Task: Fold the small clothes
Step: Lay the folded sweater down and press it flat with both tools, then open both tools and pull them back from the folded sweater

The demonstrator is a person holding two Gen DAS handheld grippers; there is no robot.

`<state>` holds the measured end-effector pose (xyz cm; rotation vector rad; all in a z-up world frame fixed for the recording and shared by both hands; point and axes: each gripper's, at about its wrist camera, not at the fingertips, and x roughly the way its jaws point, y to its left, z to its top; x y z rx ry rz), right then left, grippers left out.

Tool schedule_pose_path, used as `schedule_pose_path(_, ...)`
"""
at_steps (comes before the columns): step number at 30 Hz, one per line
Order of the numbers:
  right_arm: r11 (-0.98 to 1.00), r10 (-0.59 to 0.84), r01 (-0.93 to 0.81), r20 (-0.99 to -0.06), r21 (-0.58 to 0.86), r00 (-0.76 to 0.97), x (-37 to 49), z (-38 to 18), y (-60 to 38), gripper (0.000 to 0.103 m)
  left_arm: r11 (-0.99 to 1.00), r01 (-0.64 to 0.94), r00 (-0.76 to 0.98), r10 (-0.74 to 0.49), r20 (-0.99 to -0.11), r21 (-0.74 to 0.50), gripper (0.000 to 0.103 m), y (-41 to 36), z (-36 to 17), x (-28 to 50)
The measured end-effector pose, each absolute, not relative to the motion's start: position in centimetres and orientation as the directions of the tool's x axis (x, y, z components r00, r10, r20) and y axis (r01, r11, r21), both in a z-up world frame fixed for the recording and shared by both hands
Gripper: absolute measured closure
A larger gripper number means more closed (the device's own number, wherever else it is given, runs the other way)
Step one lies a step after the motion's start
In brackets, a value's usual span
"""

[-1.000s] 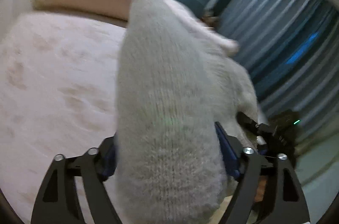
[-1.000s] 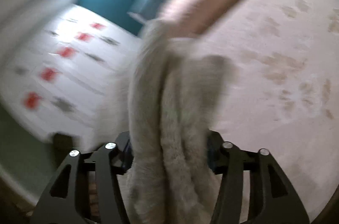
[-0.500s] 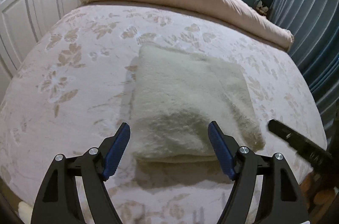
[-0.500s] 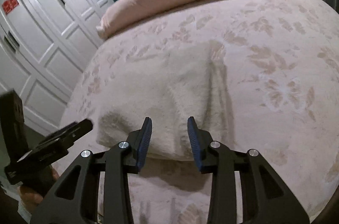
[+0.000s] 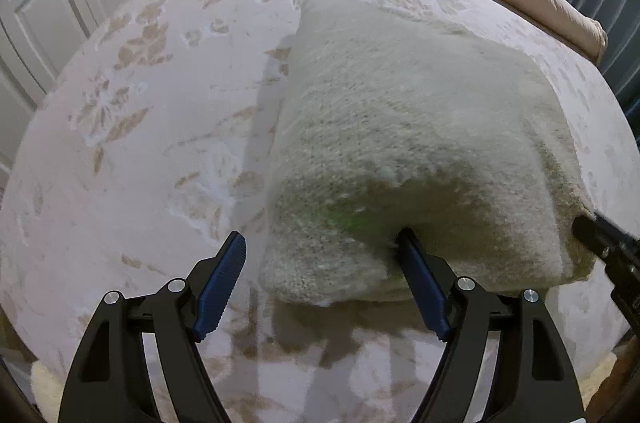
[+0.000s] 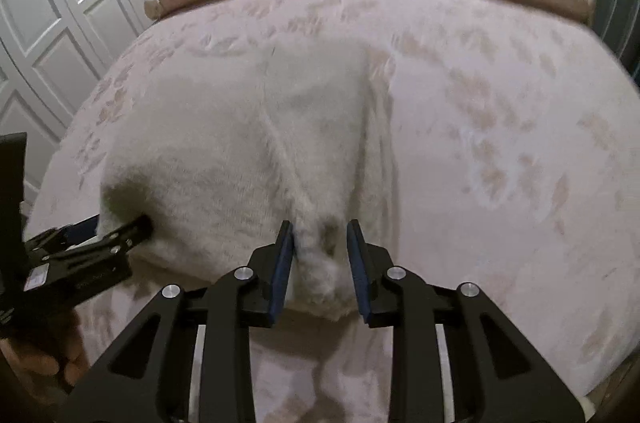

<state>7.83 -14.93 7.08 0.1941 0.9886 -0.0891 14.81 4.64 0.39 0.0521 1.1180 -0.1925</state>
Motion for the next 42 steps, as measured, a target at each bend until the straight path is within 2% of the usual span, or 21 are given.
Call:
schedule_pose_path(5, 0.963, 0.027, 0.211, -0.835, 0.169, 0.550, 8.6, 6.8, -15.9, 0.076, 0.983, 0.170, 0.414, -0.137, -0.900, -0.071, 0.028, 4.8, 0.5, 14.5)
schedule_pose_path(6, 0.963, 0.038, 0.204, -0.836, 0.178, 0.547, 9.1, 6.7, -16.0, 0.072, 0.983, 0.167, 0.418, -0.138, -0.898, -0.073, 0.028, 4.8, 0.6, 14.4)
schedule_pose_path(7, 0.961, 0.055, 0.199, -0.841, 0.190, 0.538, 9.8, 6.4, -16.0, 0.063, 0.984, 0.163, 0.423, -0.138, -0.896, -0.074, 0.028, 4.8, 0.7, 14.3)
schedule_pose_path(9, 0.955, 0.085, 0.206, -0.865, 0.212, 0.495, 11.3, 5.2, -16.3, 0.060, 0.985, 0.152, 0.422, -0.137, -0.896, -0.079, 0.028, 4.7, 0.9, 14.2)
schedule_pose_path(12, 0.954, 0.125, 0.178, -0.858, 0.242, 0.499, 12.2, 5.1, -16.4, 0.087, 0.985, 0.148, 0.427, -0.146, -0.893, -0.090, 0.029, 4.6, 1.5, 14.1)
schedule_pose_path(13, 0.951, 0.141, 0.167, -0.843, 0.262, 0.520, 12.1, 5.9, -16.6, 0.088, 0.984, 0.152, 0.432, -0.150, -0.889, -0.092, 0.029, 4.6, 1.8, 14.0)
schedule_pose_path(17, 0.943, 0.126, 0.175, -0.790, 0.283, 0.600, 11.2, 8.7, -18.1, 0.089, 0.982, 0.173, 0.455, -0.150, -0.878, -0.078, 0.027, 4.1, 2.2, 14.0)
schedule_pose_path(19, 0.951, 0.100, 0.206, -0.857, 0.232, 0.505, 12.2, 5.1, -18.6, 0.088, 0.982, 0.177, 0.447, -0.137, -0.884, -0.062, 0.026, 3.6, 1.5, 14.2)
schedule_pose_path(21, 0.952, 0.100, 0.212, -0.875, 0.223, 0.474, 12.4, 2.9, -18.6, 0.086, 0.983, 0.176, 0.434, -0.129, -0.891, -0.057, 0.026, 3.3, 0.8, 14.4)
schedule_pose_path(26, 0.940, 0.117, 0.211, -0.832, 0.269, 0.543, 11.0, 7.8, -18.1, 0.083, 0.982, 0.183, 0.441, -0.119, -0.890, -0.040, 0.029, 3.0, 1.4, 13.7)
schedule_pose_path(28, 0.946, 0.087, 0.207, -0.811, 0.249, 0.579, 9.9, 9.8, -17.6, 0.083, 0.981, 0.183, 0.457, -0.143, -0.878, -0.064, 0.029, 3.3, 2.8, 13.1)
schedule_pose_path(32, 0.944, 0.130, 0.164, -0.781, 0.286, 0.611, 8.9, 11.9, -17.0, 0.083, 0.980, 0.178, 0.536, -0.170, -0.827, -0.086, 0.028, 3.7, 6.6, 12.7)
schedule_pose_path(36, 0.964, 0.114, 0.143, -0.831, 0.226, 0.544, 9.3, 9.4, -15.9, 0.084, 0.987, 0.158, 0.542, -0.098, -0.835, -0.013, 0.028, 3.3, 6.4, 14.7)
schedule_pose_path(39, 0.968, 0.089, 0.167, -0.882, 0.185, 0.462, 9.8, 5.4, -15.8, 0.088, 0.986, 0.165, 0.481, -0.068, -0.874, 0.015, 0.026, 3.2, 3.3, 15.6)
schedule_pose_path(42, 0.974, 0.072, 0.157, -0.884, 0.162, 0.462, 9.7, 3.8, -15.5, 0.088, 0.984, 0.178, 0.441, -0.056, -0.896, 0.027, 0.023, 3.1, 0.5, 15.5)
